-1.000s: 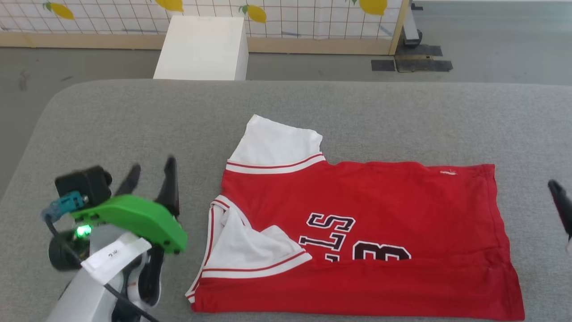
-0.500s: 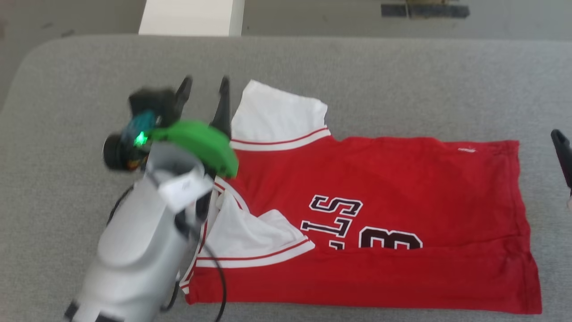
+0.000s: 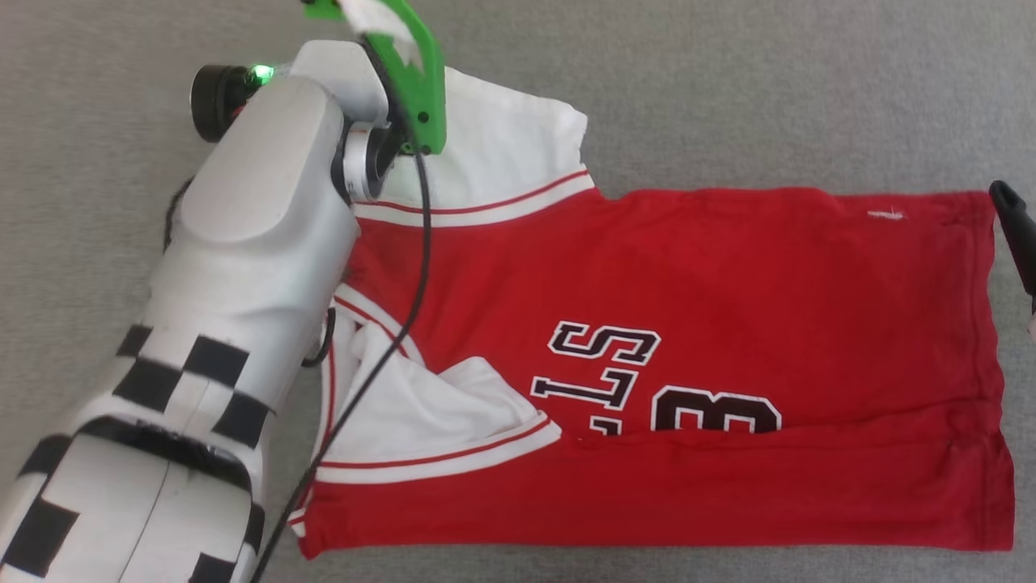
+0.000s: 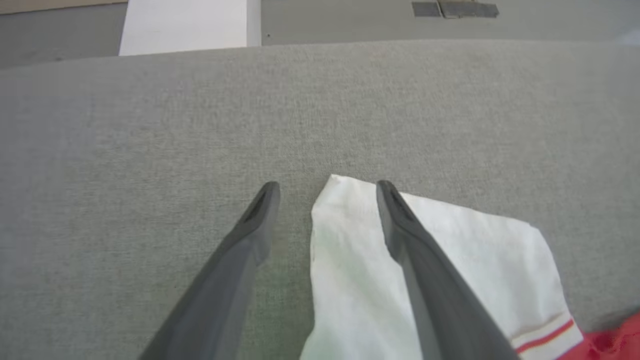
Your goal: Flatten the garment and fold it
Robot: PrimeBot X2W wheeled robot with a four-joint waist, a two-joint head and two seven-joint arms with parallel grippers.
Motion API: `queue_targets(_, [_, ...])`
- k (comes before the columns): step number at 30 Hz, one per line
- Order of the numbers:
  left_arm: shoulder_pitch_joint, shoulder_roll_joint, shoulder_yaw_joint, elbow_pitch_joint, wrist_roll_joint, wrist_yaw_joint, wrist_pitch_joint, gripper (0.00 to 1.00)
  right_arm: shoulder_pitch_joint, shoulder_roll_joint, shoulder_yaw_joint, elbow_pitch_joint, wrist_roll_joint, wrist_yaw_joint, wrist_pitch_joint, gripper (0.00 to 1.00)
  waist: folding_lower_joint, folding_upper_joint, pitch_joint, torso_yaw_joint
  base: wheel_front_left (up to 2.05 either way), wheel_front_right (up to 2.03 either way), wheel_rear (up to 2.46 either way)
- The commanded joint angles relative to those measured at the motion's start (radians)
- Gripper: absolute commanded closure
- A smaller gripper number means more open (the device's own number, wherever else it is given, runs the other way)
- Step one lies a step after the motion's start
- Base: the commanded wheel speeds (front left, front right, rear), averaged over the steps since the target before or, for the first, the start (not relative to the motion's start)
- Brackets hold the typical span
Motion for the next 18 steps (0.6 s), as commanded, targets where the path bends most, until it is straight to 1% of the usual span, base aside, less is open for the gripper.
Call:
queue_targets(1, [-0.026,-0.003,-0.017,0.034,0.001,0.008,0.065,0.0,-0.015,-0.007,-0.001,-0.005,0.01,-0.002,-0.009,0.0,-0.0002,-0.0001,0.048,-0.041,0.0,0.0,0.0])
queue_targets(4, [-0.048,-0.003,-0.043,0.087,0.004,0.024,0.193,0.0,-0.015,-0.011,-0.005,-0.006,0.016,-0.002,-0.018,0.0,-0.0002,-0.0001,0.059,-0.052,0.0,0.0,0.0])
queue_targets(8, [-0.036,-0.012,-0.058,0.118,-0.011,0.045,0.318,0.0,-0.011,-0.011,-0.011,-0.006,0.021,-0.002,-0.028,0.0,-0.0002,-0.0001,0.066,-0.055,0.0,0.0,0.0])
queue_targets(9, [-0.029,-0.013,-0.058,0.118,-0.016,0.047,0.332,0.31,-0.011,-0.011,-0.012,-0.006,0.022,-0.002,-0.029,0.0,-0.0002,-0.0001,0.068,-0.055,0.0,0.0,0.0])
queue_targets(10, [-0.019,-0.015,-0.058,0.115,-0.024,0.042,0.347,0.89,-0.012,-0.011,-0.012,-0.005,0.024,-0.002,-0.029,0.0,-0.0002,-0.0001,0.069,-0.055,0.0,0.0,0.0])
queue_targets(11, [-0.01,-0.015,-0.056,0.108,-0.031,0.038,0.353,1.0,-0.013,-0.01,-0.013,-0.005,0.025,-0.002,-0.03,0.0,-0.0002,-0.0001,0.069,-0.054,0.0,0.0,0.0])
queue_targets(15, [0.011,-0.013,-0.04,0.066,-0.05,0.03,0.319,1.0,-0.011,-0.016,-0.02,-0.006,0.019,-0.002,-0.028,0.0,-0.0002,-0.0001,0.064,-0.041,0.0,0.0,0.0])
queue_targets(18, [0.016,-0.008,-0.018,0.02,-0.066,0.021,0.272,1.0,-0.011,-0.025,-0.019,-0.016,0.011,-0.002,-0.01,0.0,-0.0002,-0.0001,0.053,-0.029,0.0,0.0,0.0])
